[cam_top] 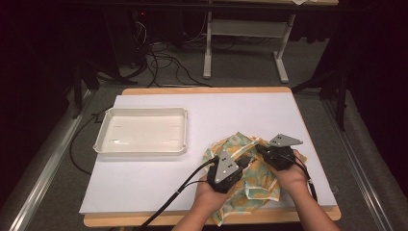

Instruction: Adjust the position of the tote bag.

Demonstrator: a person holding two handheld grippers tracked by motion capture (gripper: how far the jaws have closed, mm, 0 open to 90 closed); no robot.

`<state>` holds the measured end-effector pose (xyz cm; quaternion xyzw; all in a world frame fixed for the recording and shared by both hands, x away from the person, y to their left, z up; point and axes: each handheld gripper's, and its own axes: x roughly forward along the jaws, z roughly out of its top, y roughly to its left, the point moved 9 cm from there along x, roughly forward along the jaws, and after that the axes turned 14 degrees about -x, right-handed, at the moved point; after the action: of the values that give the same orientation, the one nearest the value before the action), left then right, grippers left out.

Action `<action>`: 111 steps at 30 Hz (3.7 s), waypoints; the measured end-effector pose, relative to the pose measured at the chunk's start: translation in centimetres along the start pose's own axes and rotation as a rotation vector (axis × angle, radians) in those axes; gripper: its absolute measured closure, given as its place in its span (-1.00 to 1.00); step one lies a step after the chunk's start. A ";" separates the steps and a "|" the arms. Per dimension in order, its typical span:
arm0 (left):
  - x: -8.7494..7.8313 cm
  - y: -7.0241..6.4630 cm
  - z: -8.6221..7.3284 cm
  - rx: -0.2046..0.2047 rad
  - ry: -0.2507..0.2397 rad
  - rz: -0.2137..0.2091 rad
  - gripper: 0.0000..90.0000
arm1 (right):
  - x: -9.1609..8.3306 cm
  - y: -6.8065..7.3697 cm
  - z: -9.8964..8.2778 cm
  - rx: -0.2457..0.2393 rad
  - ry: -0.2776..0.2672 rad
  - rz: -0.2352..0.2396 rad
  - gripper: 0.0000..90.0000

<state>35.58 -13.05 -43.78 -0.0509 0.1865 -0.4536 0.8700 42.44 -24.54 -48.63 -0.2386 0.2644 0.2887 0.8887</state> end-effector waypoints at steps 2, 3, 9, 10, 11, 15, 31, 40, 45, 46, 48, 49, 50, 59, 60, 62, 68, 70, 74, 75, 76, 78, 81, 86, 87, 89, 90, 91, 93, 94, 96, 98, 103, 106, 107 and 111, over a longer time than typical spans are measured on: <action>1.2 1.4 -1.5 0.000 0.069 0.060 1.00 | 0.0 0.0 0.0 -0.004 -0.003 0.005 1.00; 1.5 2.1 -1.8 -0.019 0.080 0.083 0.91 | 0.0 0.1 0.0 0.000 -0.003 0.006 1.00; 2.2 5.6 -4.1 -0.130 0.156 0.149 0.12 | 0.0 0.4 0.0 0.003 0.000 0.018 1.00; 2.2 5.9 -4.3 -0.144 0.158 0.146 0.08 | 0.0 0.4 0.0 0.003 -0.004 0.020 1.00; 2.2 5.9 -4.3 -0.144 0.158 0.146 0.09 | 0.0 0.4 0.0 0.003 -0.004 0.020 1.00; 2.2 6.9 -4.0 -0.168 0.104 0.182 0.79 | 0.2 0.6 -0.2 0.000 0.002 0.024 1.00; 0.7 6.5 -7.3 -0.135 0.292 0.151 1.00 | 0.2 0.5 -0.7 -0.007 0.013 0.020 1.00; 0.1 4.9 -9.4 -0.022 0.392 0.148 0.85 | 0.4 0.6 -0.6 0.010 0.008 0.026 0.88; 0.0 4.5 -8.8 -0.037 0.338 0.123 0.33 | -1.5 2.1 1.0 -0.010 -0.077 0.057 0.76; 0.0 4.5 -8.6 -0.040 0.327 0.125 0.20 | -2.0 2.9 1.4 -0.010 -0.096 0.078 0.76; -0.1 4.4 -8.3 -0.040 0.308 0.126 0.01 | -2.3 4.3 1.6 -0.034 -0.095 0.117 0.78; -0.1 4.4 -8.2 -0.035 0.304 0.130 -0.05 | -2.2 5.0 1.5 -0.050 -0.080 0.130 0.79; -0.2 4.4 -8.2 -0.036 0.302 0.132 -0.08 | -2.1 5.5 1.4 -0.067 -0.072 0.141 0.82; -0.2 4.2 -7.9 -0.024 0.272 0.134 -0.25 | -3.7 7.1 -1.4 -0.092 -0.019 0.190 0.89; -0.2 4.0 -7.8 -0.024 0.263 0.127 -0.27 | -3.8 7.1 -1.6 -0.096 -0.011 0.193 0.88; -0.4 3.7 -7.5 -0.017 0.246 0.114 -0.28 | -4.0 7.0 -2.4 -0.116 0.020 0.179 0.88; 0.3 3.2 -6.5 0.011 0.206 0.103 -0.29 | -3.6 6.3 -3.4 -0.066 0.023 0.178 0.89; 0.6 3.0 -5.9 0.026 0.192 0.105 -0.31 | -3.6 6.2 -3.4 -0.067 0.024 0.179 0.89; 1.2 2.9 -4.8 0.027 0.156 0.099 -0.33 | -3.6 6.2 -3.5 -0.064 0.028 0.182 0.89; 1.3 2.8 -4.6 0.030 0.146 0.093 -0.33 | -3.6 6.2 -3.5 -0.064 0.028 0.182 0.89; 1.5 2.7 -4.3 0.022 0.138 0.085 -0.32 | -3.6 6.2 -3.5 -0.064 0.027 0.181 0.89; 2.0 2.4 -4.4 0.030 0.151 0.078 -0.30 | -3.5 6.2 -3.5 -0.063 0.023 0.180 0.90; 2.7 2.7 -5.2 0.028 0.192 0.082 -0.27 | -3.5 6.2 -3.5 -0.061 0.022 0.182 0.90; 2.7 3.0 -5.5 0.051 0.187 0.090 -0.28 | -3.5 6.1 -3.6 -0.057 0.023 0.176 0.90; 2.6 3.1 -5.5 0.055 0.183 0.097 -0.28 | -3.5 6.0 -3.6 -0.055 0.024 0.176 0.89; 2.4 3.5 -5.8 0.054 0.193 0.111 -0.31 | -3.6 5.9 -3.6 -0.050 0.021 0.173 0.88; 2.5 3.8 -6.1 0.048 0.208 0.114 -0.32 | -3.6 5.8 -3.7 -0.050 0.021 0.170 0.87; 2.6 4.0 -6.5 0.042 0.219 0.113 -0.34 | -3.6 5.8 -3.7 -0.047 0.021 0.169 0.87; 2.7 4.2 -7.0 0.037 0.232 0.112 -0.33 | -3.5 5.6 -3.8 -0.040 0.020 0.163 0.87; 2.8 4.2 -7.0 0.043 0.230 0.111 -0.30 | -3.5 5.6 -3.8 -0.042 0.019 0.163 0.87; 3.0 4.2 -6.9 0.035 0.231 0.106 -0.29 | -3.5 5.5 -3.9 -0.036 0.019 0.164 0.87; 3.3 4.3 -6.9 0.034 0.231 0.097 -0.28 | -3.5 5.5 -3.9 -0.030 0.022 0.169 0.87; 3.9 4.1 -6.9 0.044 0.240 0.082 -0.25 | -3.3 5.6 -3.8 -0.024 0.020 0.172 0.84; 4.1 3.7 -6.9 0.083 0.241 0.084 -0.20 | -3.4 5.4 -3.7 -0.018 0.011 0.163 0.82; 4.1 3.7 -6.9 0.080 0.242 0.086 -0.20 | -3.6 5.3 -3.7 -0.015 0.010 0.159 0.81; 3.8 3.6 -6.9 0.080 0.247 0.090 -0.17 | -4.1 4.5 -3.7 0.005 -0.015 0.124 0.71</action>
<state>37.76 -13.50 -52.12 0.0485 0.2759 -0.4240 0.8613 35.48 -24.98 -50.10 -0.2176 0.2727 0.3442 0.8717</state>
